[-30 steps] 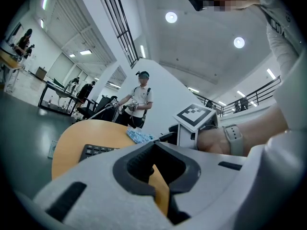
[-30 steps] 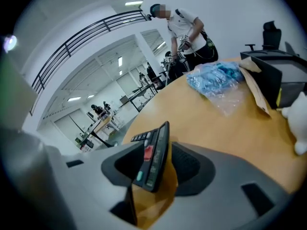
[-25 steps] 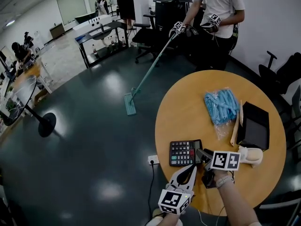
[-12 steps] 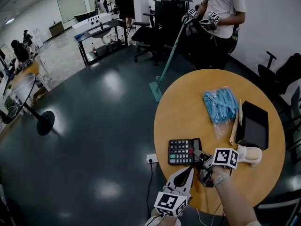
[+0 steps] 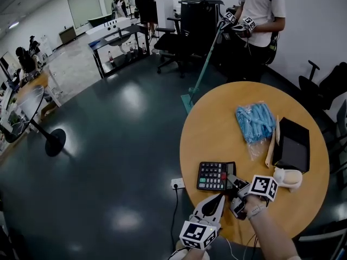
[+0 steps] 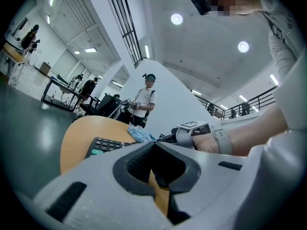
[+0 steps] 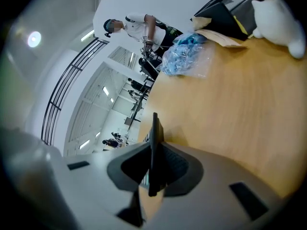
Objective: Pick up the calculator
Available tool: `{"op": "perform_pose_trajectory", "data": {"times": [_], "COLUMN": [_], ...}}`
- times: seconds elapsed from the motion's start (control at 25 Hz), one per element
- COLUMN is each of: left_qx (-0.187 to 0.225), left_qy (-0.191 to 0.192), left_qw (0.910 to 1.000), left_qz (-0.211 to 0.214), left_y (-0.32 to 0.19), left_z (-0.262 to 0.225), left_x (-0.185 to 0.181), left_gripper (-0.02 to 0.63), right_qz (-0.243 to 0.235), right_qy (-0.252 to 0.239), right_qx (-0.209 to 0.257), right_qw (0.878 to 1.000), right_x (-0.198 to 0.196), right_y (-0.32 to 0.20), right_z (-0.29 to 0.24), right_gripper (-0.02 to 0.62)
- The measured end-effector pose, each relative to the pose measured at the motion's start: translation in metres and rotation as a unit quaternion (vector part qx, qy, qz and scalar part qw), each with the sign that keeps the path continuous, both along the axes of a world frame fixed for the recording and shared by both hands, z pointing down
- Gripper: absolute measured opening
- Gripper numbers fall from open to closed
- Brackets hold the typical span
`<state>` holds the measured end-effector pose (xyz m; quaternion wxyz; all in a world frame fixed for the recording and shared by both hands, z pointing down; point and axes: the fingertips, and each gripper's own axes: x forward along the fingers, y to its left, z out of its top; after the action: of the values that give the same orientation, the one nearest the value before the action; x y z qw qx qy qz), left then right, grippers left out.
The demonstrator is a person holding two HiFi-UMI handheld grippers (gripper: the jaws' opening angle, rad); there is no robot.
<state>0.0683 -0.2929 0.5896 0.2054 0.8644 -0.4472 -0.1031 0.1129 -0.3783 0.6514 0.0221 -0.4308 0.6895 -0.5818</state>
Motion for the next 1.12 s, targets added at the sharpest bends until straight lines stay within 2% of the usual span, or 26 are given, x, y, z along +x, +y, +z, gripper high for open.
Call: {"op": "perform_pose_trajectory", "data": {"times": [0.28,0.68,0.92,1.12], "left_qx": [0.017,0.024,0.035,0.031], "left_qy": [-0.011,-0.007,-0.006,-0.004], "left_qw": [0.9995,0.9987,0.9981,0.9982], "left_qz": [0.025,0.044,0.051,0.051], "left_y": [0.006,0.029,0.039,0.049], "left_z": [-0.024,-0.056,-0.078,-0.082], "left_x": [0.008,0.014,0.017,0.014], "left_gripper": [0.008,0.008,0.008,0.008], "right_qz": [0.025,0.066,0.067,0.079], "right_qy": [-0.013,-0.039,-0.044,-0.039], "right_qx": [0.02,0.049,0.069,0.066], "right_qw": [0.999,0.996,0.994,0.994], "right_x": [0.013,0.028,0.029,0.033], "right_y": [0.015,0.041,0.048,0.059], "right_z": [-0.04,-0.104,-0.129,-0.144], "right_gripper": [0.055,0.055,0.055,0.055]}}
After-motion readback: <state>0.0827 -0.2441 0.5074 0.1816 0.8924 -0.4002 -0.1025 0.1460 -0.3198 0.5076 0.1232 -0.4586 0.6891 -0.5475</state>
